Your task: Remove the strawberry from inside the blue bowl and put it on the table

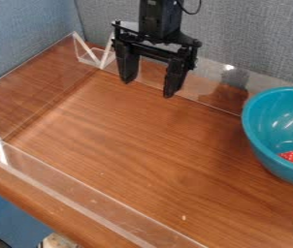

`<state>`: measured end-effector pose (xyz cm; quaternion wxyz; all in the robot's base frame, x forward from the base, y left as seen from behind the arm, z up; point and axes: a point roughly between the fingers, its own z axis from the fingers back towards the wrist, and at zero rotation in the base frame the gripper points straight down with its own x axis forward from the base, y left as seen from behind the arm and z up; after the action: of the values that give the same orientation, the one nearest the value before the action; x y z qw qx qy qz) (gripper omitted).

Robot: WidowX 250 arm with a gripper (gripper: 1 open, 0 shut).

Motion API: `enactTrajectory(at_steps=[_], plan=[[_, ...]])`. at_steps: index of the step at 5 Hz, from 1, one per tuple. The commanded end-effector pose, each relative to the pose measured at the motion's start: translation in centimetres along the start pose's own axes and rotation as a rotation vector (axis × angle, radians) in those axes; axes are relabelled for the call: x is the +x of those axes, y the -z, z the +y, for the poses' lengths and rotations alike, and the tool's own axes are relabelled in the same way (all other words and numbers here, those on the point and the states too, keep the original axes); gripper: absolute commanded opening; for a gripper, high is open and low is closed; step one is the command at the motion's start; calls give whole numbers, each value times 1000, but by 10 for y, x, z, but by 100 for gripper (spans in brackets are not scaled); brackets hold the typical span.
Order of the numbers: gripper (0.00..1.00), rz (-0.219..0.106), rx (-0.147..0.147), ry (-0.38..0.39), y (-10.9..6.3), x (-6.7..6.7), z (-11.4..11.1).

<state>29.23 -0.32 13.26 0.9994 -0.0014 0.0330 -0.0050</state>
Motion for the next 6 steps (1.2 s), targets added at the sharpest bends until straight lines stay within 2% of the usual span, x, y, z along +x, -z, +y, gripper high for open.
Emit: enactTrajectory(at_steps=[1,2,3,4,5,6], plan=[[100,-10,-2,31,3,8,-24],[100,-4,-6,126,8,4,-63],[100,-24,-7,230,11,9,-113],[100,-58,-6,370,21,21,-155],[100,-82,-4,488,31,28,-172],[100,-90,-2,456,42,22,-157]])
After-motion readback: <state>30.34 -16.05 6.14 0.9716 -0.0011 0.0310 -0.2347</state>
